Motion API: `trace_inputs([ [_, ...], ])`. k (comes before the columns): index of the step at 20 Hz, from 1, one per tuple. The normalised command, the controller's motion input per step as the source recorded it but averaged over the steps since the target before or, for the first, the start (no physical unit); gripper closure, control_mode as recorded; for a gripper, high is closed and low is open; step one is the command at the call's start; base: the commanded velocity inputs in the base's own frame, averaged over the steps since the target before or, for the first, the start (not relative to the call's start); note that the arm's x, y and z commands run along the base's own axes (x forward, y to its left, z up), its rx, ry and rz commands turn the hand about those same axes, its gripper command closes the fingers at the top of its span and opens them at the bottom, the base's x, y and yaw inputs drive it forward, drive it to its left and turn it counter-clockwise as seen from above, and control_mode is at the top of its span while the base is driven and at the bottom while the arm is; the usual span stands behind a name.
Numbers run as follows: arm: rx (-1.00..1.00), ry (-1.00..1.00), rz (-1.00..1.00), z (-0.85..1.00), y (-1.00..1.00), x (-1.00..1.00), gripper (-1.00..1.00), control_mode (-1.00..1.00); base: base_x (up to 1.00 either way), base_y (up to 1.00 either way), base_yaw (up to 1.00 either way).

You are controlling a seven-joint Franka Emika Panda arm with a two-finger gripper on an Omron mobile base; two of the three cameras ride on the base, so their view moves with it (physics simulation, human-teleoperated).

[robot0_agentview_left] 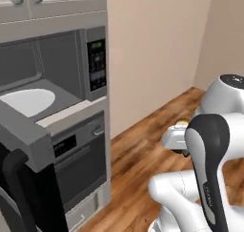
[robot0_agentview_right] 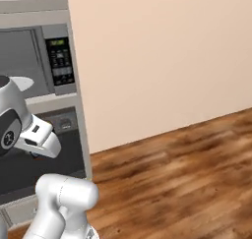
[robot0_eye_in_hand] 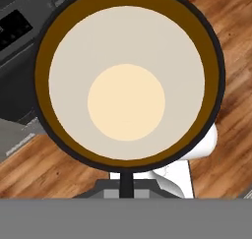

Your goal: Pick the mug from the counter and place it inside the microwave. Then close the microwave.

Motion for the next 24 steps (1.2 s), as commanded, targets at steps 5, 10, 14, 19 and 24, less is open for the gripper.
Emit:
trace_inputs([
  [5,0.00,0.00,0.00,0.00,0.00,0.00,1.00,1.00,0.00,-0.03,0.69],
  [10,0.00,0.00,0.00,0.00,0.00,0.00,1.00,1.00,0.18,-0.01,0.62],
  [14,0.00,0.00,0.00,0.00,0.00,0.00,1.00,1.00,0.57,0.00,0.49],
  [19,0.00,0.00,0.00,0.00,0.00,0.00,1.00,1.00,0.55,0.00,0.25],
  [24,0.00,0.00,0.00,0.00,0.00,0.00,1.00,1.00,0.54,0.01,0.06],
])
